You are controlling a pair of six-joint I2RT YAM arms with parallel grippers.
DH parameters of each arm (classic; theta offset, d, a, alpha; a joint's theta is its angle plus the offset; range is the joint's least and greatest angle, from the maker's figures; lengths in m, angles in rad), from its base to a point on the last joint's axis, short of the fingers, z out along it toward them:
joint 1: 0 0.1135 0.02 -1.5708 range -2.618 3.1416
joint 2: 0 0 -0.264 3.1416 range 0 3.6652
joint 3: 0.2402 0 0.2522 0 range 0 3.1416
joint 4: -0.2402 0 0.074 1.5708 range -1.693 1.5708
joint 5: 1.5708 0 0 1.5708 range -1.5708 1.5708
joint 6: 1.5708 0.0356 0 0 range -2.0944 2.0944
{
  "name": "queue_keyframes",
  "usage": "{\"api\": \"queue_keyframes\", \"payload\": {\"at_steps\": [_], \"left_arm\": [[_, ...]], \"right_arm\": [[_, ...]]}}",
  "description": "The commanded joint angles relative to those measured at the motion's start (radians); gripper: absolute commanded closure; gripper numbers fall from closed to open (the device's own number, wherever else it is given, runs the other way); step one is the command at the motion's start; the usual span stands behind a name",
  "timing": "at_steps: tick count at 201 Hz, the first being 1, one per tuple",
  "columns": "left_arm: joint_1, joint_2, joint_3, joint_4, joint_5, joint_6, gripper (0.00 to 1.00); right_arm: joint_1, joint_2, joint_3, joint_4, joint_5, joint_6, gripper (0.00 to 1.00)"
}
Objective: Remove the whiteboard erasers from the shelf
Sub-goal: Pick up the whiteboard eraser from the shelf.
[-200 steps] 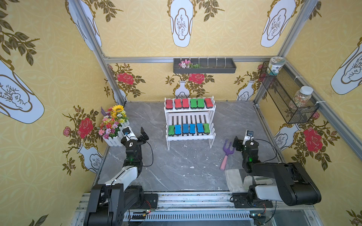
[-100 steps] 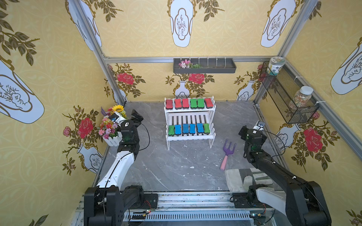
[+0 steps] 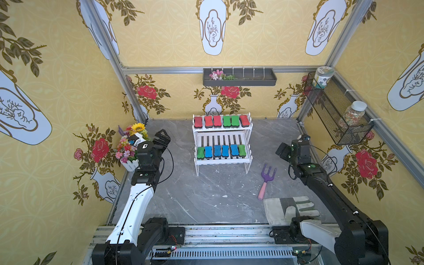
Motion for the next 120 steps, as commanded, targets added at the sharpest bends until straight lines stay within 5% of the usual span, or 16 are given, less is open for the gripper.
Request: {"api": "queue_keyframes", "payload": {"at_steps": [1, 34, 63, 120], "left_arm": [[-0.003, -0.032, -0.024, -0.013, 0.179, -0.051, 0.01], [-0.047, -0.075, -0.035, -0.105, 0.262, -0.061, 0.01], [-0.149, -0.103, -0.032, -0.176, 0.222, -0.033, 0.01], [-0.186, -0.101, -0.023, -0.215, 0.249, -0.009, 0.01]], "right_arm": [[0.081, -0.014, 0.058, -0.155, -0.118, -0.064, 0.0], [0.282, 0.023, 0.175, -0.262, -0.093, -0.038, 0.13], [0.469, 0.088, 0.249, -0.286, 0.023, 0.009, 0.22], [0.528, 0.174, 0.394, -0.217, 0.086, 0.026, 0.29]]}}
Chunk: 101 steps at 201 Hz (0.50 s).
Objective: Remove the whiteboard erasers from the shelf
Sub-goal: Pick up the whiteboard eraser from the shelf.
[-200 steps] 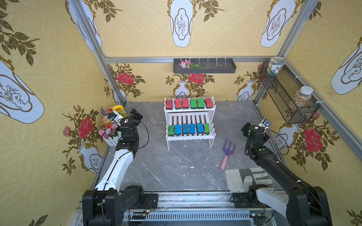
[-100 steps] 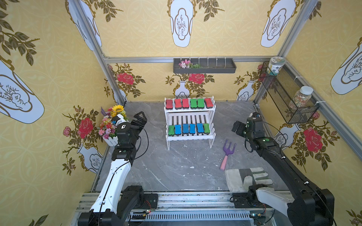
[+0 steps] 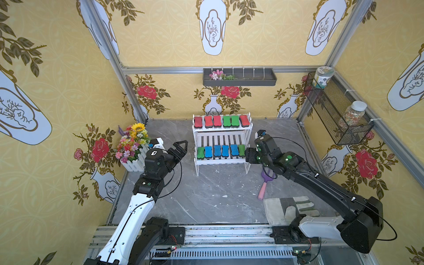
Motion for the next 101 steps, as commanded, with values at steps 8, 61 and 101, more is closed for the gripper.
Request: {"api": "queue_keyframes", "payload": {"at_steps": [8, 61, 101], "left_arm": [[-0.003, 0.005, 0.008, -0.024, 0.031, 0.033, 0.01], [-0.005, 0.021, 0.009, -0.025, 0.074, 0.044, 0.01], [-0.012, 0.022, 0.012, -0.026, 0.09, 0.057, 0.01]], "right_arm": [[0.002, 0.026, 0.139, 0.024, 0.052, -0.024, 0.29], [-0.037, 0.222, 0.493, -0.109, 0.071, -0.091, 0.31], [-0.107, 0.352, 0.662, -0.156, 0.024, -0.112, 0.35]]}}
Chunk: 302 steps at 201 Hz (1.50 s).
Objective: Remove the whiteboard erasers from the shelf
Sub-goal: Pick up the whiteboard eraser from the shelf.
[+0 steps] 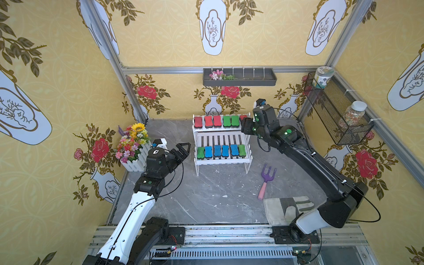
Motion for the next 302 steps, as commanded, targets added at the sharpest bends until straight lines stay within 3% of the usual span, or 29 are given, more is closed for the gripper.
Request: {"api": "queue_keyframes", "payload": {"at_steps": [1, 133, 302], "left_arm": [[-0.003, -0.002, 0.003, 0.001, 0.025, 0.025, 0.01], [-0.005, 0.025, 0.002, 0.004, 0.041, 0.035, 0.01], [-0.005, 0.052, -0.02, 0.024, 0.053, 0.024, 0.01]], "right_arm": [[-0.03, 0.052, 0.063, -0.046, -0.022, -0.028, 0.35], [-0.065, 0.164, 0.162, -0.079, -0.083, -0.07, 0.37], [-0.047, 0.222, 0.193, -0.145, -0.022, -0.115, 0.44]]}}
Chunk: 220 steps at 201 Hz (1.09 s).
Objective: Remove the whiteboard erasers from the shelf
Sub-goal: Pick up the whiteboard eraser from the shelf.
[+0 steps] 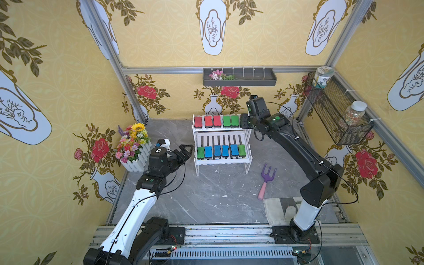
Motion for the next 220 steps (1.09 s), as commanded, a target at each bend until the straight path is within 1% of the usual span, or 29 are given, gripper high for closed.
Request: {"api": "queue_keyframes", "payload": {"at_steps": [1, 17, 26, 37, 56, 80, 154, 220], "left_arm": [[0.001, 0.007, -0.011, 0.024, 0.013, 0.004, 0.01], [0.001, 0.008, -0.015, 0.029, 0.015, 0.0, 0.01], [0.001, 0.009, -0.018, 0.03, 0.016, -0.002, 0.01], [0.001, 0.01, -0.017, 0.031, 0.019, -0.002, 0.01], [0.001, 0.013, -0.018, 0.034, 0.023, -0.004, 0.01], [0.001, 0.015, -0.016, 0.033, 0.025, -0.005, 0.01], [0.001, 0.021, -0.021, 0.041, 0.038, -0.018, 0.01], [0.001, 0.024, -0.023, 0.041, 0.035, -0.022, 0.01]], "right_arm": [[0.007, 0.011, 0.01, -0.034, 0.005, -0.014, 0.44], [0.008, 0.011, 0.006, -0.034, 0.013, -0.017, 0.48], [0.009, 0.01, 0.004, -0.034, 0.017, -0.021, 0.48], [0.01, 0.006, 0.002, -0.033, 0.026, -0.02, 0.48], [0.01, 0.0, -0.006, -0.022, 0.022, -0.024, 0.42], [0.012, 0.003, 0.009, -0.033, 0.025, -0.027, 0.41], [0.011, -0.023, 0.017, -0.038, 0.028, -0.034, 0.42], [0.013, -0.001, 0.024, -0.051, 0.01, -0.04, 0.44]]}}
